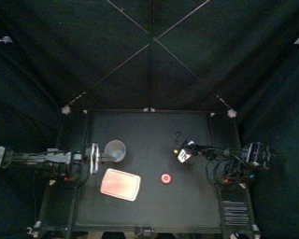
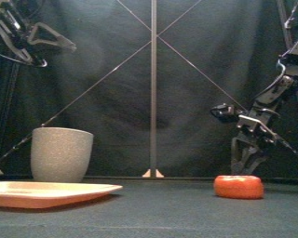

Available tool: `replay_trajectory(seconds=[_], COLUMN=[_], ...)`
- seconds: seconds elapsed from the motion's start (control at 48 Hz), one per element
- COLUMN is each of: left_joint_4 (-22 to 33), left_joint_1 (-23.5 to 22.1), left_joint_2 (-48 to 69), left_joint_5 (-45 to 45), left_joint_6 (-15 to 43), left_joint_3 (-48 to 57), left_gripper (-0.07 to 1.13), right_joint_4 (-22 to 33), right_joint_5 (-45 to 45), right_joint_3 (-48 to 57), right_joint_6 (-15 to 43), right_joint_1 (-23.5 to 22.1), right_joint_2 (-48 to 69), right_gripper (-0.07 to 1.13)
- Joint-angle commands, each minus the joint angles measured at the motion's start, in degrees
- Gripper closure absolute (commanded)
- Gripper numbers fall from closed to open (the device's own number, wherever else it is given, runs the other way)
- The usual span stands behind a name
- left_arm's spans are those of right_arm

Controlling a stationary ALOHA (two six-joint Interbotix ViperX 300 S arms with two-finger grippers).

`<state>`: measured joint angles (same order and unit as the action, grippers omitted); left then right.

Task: Pick the shrimp then place it on the pink plate
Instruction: Pick the shrimp

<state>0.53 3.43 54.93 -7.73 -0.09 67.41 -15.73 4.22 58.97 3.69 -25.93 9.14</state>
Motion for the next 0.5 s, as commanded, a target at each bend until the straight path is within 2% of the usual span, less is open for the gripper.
replay_trajectory(seconds=[0.021,0.312,0.5], left_joint_4=[0.09,0.7,1.14], left_joint_1=[0.0,-0.18,-0.35], left_joint_2=[-0.26,-0.26,-0.26], left_joint_5=[-0.44,-0.44,-0.44], left_joint_6=[-0.09,-0.09,-0.09], left_joint_3=[-0.53,-0.26,-0.09], left_gripper=[0.96,0.96,0.96], right_joint_4=[-0.09,-0.26,-0.26], right_joint_5=[-0.18,0.44,0.7], right_joint_3=[-1.14,-0.88,-0.79], right_joint_6=[0.0,0.0,0.0], right_joint_1=[-0.7,-0.7,-0.35], right_joint_2=[-0.44,-0.97,-1.41], right_gripper=[0.23,0.45,0.49])
